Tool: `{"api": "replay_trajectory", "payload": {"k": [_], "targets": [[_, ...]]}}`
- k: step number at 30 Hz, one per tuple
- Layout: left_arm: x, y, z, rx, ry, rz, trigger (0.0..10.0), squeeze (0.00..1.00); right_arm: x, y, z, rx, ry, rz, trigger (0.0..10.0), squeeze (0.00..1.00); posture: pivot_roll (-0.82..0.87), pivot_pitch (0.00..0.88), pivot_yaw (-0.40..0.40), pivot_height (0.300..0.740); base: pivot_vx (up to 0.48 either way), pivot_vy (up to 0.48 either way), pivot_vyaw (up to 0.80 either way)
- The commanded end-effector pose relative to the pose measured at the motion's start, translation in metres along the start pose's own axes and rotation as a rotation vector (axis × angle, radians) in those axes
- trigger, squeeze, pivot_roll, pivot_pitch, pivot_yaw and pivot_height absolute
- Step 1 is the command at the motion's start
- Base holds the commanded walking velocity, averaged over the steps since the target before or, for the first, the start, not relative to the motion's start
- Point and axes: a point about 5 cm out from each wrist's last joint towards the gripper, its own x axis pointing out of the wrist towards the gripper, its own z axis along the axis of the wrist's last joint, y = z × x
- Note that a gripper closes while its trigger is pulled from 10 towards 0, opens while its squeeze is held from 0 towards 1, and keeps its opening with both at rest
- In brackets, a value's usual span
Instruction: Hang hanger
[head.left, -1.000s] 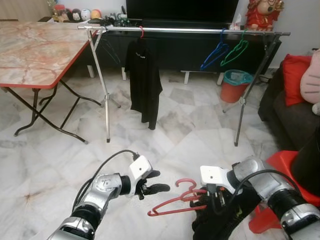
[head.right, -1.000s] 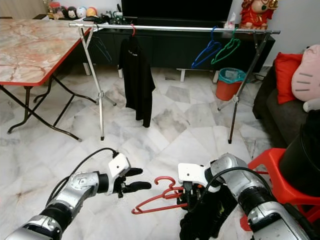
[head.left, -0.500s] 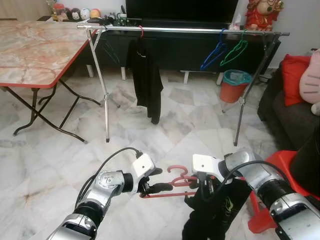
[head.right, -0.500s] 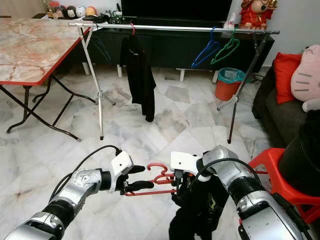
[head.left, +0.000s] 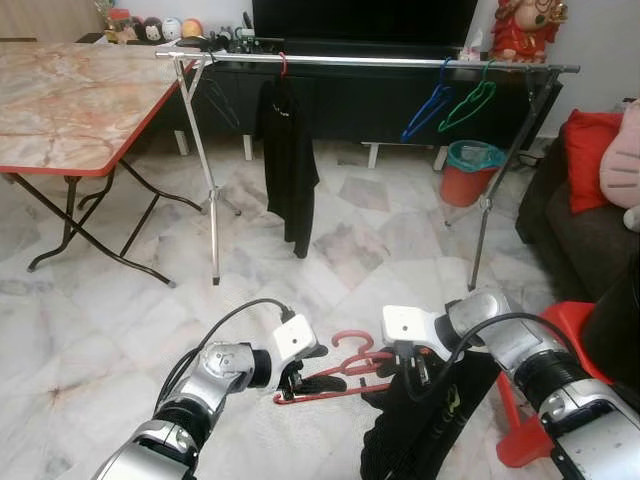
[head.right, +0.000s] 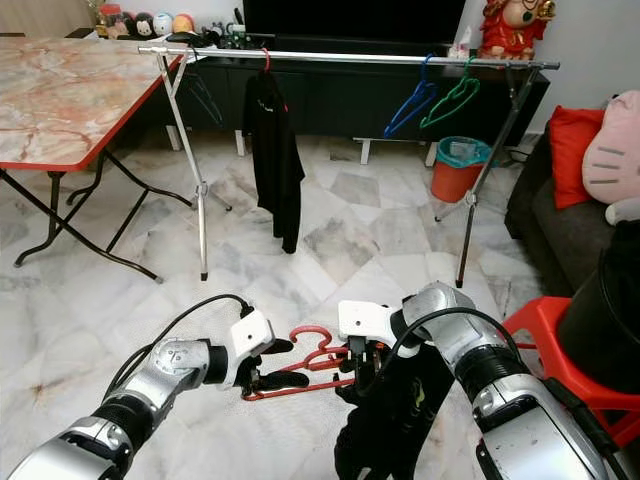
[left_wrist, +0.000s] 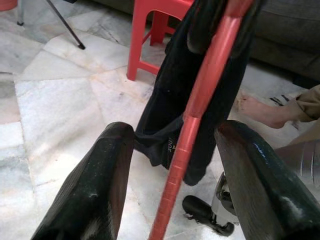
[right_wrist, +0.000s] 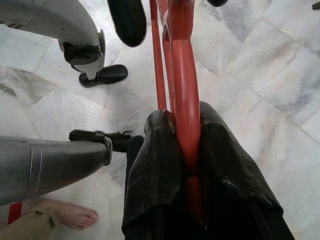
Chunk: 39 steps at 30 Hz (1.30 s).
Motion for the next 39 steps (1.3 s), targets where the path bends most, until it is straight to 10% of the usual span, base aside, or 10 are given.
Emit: {"api": "replay_trajectory", "payload": {"k": [1, 22, 24, 25, 26, 27, 39], "targets": [[0.003, -0.001, 0.000, 0.017, 0.017, -0.009, 10.0, 0.00, -0.009, -0.005, 0.009, -0.047, -0.020, -0.005, 10.0, 0.00, -0.14, 0.000, -0.057, 0.740, 0.000, 0.000, 0.00], [0.013, -0.008, -0.003, -0.026, 0.007, 0.007, 10.0, 0.00, 0.003, 0.007, 0.010, -0.049, -0.053, 0.064, 10.0, 0.00, -0.14, 0.000, -0.065, 0.740, 0.000, 0.000, 0.00], [0.013, -0.008, -0.003, -0.029, 0.002, 0.008, 9.4, 0.00, 0.004, 0.008, 0.009, -0.047, -0.051, 0.063, 10.0, 0.00, -0.14, 0.000, -0.065, 0.740, 0.000, 0.000, 0.00], [0.013, -0.008, -0.002, -0.029, -0.002, 0.009, 3.0, 0.00, 0.004, 0.008, 0.009, -0.045, -0.050, 0.064, 10.0, 0.00, -0.14, 0.000, -0.065, 0.740, 0.000, 0.000, 0.00], [0.013, -0.008, -0.002, -0.030, -0.004, 0.009, 3.0, 0.00, 0.004, 0.009, 0.008, -0.044, -0.049, 0.065, 10.0, 0.00, -0.14, 0.000, -0.065, 0.740, 0.000, 0.000, 0.00], [0.013, -0.008, -0.002, -0.030, -0.006, 0.010, 0.3, 0.00, 0.004, 0.009, 0.008, -0.043, -0.049, 0.065, 10.0, 0.00, -0.14, 0.000, -0.065, 0.740, 0.000, 0.000, 0.00], [0.014, -0.009, -0.001, -0.036, -0.027, 0.001, 0.0, 0.00, 0.004, 0.010, 0.007, -0.037, -0.045, 0.067, 10.0, 0.00, -0.14, 0.000, -0.067, 0.740, 0.000, 0.000, 0.00]]}}
